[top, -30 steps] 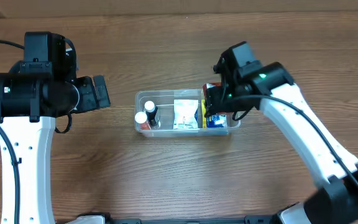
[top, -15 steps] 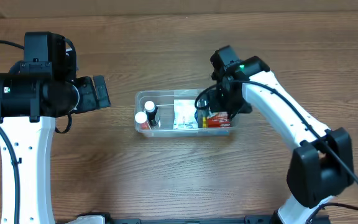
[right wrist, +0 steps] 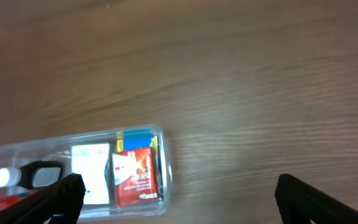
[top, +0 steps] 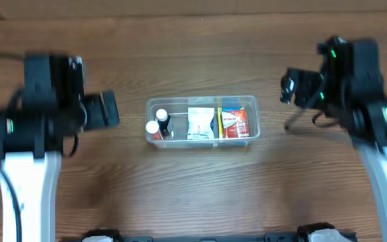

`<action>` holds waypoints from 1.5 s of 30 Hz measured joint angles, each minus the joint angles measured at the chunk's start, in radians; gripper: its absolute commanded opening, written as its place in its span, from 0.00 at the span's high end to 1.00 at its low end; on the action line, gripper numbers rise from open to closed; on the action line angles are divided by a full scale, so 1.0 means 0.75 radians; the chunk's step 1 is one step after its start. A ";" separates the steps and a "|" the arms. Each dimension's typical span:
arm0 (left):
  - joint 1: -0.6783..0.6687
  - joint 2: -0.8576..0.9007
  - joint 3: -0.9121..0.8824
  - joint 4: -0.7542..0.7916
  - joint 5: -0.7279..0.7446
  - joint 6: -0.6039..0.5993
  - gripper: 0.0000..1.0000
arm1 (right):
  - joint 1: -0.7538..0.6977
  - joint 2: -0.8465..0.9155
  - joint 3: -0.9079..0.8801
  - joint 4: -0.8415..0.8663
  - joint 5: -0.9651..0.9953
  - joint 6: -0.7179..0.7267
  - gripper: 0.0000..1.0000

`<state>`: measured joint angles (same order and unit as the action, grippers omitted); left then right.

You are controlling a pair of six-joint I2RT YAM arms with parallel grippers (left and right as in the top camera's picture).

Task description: Pack container

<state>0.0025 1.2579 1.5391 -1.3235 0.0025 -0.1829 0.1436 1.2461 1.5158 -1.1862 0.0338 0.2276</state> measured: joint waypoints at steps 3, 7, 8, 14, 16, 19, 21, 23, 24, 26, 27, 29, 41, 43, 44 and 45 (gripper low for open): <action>0.000 -0.450 -0.362 0.171 0.043 0.010 0.00 | 0.001 -0.430 -0.343 0.161 0.010 0.010 0.00; 0.000 -0.907 -0.583 0.185 0.069 0.010 0.00 | 0.001 -0.881 -0.717 0.145 0.014 0.011 0.00; 0.000 -0.959 -0.595 0.185 0.074 0.010 0.00 | 0.001 -0.918 -0.732 0.099 0.014 0.011 0.00; 0.000 -0.998 -0.602 0.189 0.077 0.010 0.00 | 0.001 -0.923 -0.741 0.014 0.014 0.011 0.00; 0.000 -0.998 -0.602 0.189 0.077 0.010 0.00 | 0.001 -0.923 -0.741 0.014 0.015 0.011 0.00; 0.000 -0.998 -0.603 0.189 0.077 0.010 0.00 | 0.001 -0.923 -0.741 0.014 0.014 0.010 0.00; 0.000 -0.998 -0.603 0.189 0.077 0.010 0.00 | 0.000 -0.929 -0.743 0.016 0.019 0.010 0.00; 0.000 -0.998 -0.603 0.189 0.077 0.010 0.00 | -0.002 -0.980 -0.763 0.048 0.034 0.003 0.00; 0.000 -0.998 -0.603 0.189 0.077 0.010 0.00 | -0.007 -1.028 -0.791 0.100 0.037 -0.014 0.00; 0.000 -0.998 -0.604 0.190 0.077 0.010 0.00 | -0.018 -1.195 -0.930 0.267 0.038 -0.071 0.00; 0.000 -0.998 -0.605 0.188 0.077 0.010 0.00 | -0.019 -1.282 -1.010 0.323 0.038 -0.090 0.00; 0.000 -0.998 -0.605 0.190 0.077 0.010 0.00 | -0.024 -1.449 -1.189 0.438 0.036 -0.110 0.00; 0.000 -0.998 -0.606 0.189 0.077 0.009 0.00 | -0.025 -1.646 -1.986 1.563 0.045 -0.186 0.00; 0.000 -0.998 -0.606 0.190 0.077 0.010 0.00 | -0.025 -1.644 -1.997 1.466 0.045 -0.190 0.00; 0.000 -0.998 -0.606 0.190 0.077 0.009 0.00 | -0.025 -1.644 -1.997 1.470 0.045 -0.191 0.00; 0.000 -0.998 -0.606 0.190 0.077 0.010 0.00 | -0.025 -1.644 -1.997 1.471 0.045 -0.191 0.00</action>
<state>0.0025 0.5095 1.0847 -1.1812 0.0605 -0.1757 0.1249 0.0128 0.0181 -0.0830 0.0677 0.0845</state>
